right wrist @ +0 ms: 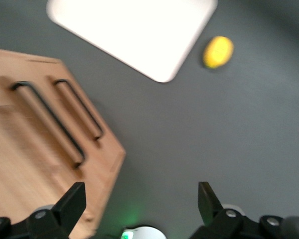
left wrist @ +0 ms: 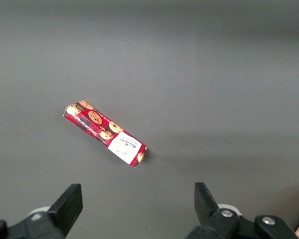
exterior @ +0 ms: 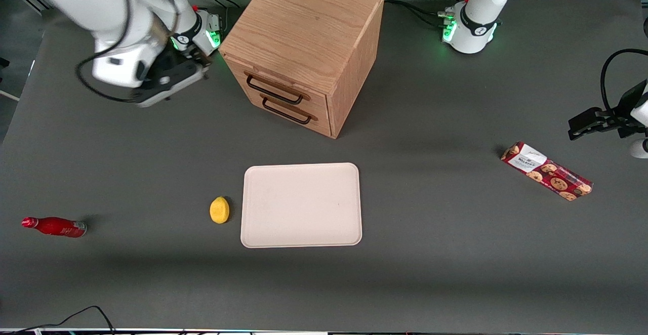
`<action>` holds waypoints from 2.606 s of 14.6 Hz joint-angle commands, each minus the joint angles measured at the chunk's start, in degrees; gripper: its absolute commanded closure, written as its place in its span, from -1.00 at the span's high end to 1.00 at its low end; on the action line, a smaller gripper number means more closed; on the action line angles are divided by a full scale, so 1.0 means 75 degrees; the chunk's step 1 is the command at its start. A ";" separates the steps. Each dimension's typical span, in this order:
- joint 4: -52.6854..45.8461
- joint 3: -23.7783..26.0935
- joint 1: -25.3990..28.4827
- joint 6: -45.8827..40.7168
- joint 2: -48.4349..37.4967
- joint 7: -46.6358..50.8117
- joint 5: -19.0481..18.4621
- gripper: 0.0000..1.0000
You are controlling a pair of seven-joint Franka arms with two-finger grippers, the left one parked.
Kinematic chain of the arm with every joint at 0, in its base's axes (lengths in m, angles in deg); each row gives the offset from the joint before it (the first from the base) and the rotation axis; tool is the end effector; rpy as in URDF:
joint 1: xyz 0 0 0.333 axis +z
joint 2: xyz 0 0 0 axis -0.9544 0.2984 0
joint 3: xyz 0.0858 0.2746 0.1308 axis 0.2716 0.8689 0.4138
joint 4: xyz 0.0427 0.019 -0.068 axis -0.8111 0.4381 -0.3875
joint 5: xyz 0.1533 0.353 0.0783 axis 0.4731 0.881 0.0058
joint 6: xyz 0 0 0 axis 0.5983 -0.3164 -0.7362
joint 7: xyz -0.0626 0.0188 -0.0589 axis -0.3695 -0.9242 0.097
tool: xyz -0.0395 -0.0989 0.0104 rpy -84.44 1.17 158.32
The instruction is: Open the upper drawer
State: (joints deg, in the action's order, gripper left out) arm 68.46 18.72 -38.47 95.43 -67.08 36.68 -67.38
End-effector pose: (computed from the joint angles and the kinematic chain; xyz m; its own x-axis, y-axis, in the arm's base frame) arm 0.4735 0.2540 0.5954 0.8397 0.5318 -0.1097 0.5284 -0.8468 -0.0608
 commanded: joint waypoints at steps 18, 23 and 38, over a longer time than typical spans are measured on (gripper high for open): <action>-0.0660 -0.1036 0.0777 -0.0088 0.1796 -0.1786 0.2716 1.00; -0.0484 -0.0989 0.0800 -0.0041 0.2289 -0.1786 0.2669 1.00; 0.0489 -0.0474 0.0812 0.0498 0.2406 -0.1939 0.2798 1.00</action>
State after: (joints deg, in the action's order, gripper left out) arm 71.03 14.82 -32.32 97.87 -48.69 23.71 -47.87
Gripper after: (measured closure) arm 0.000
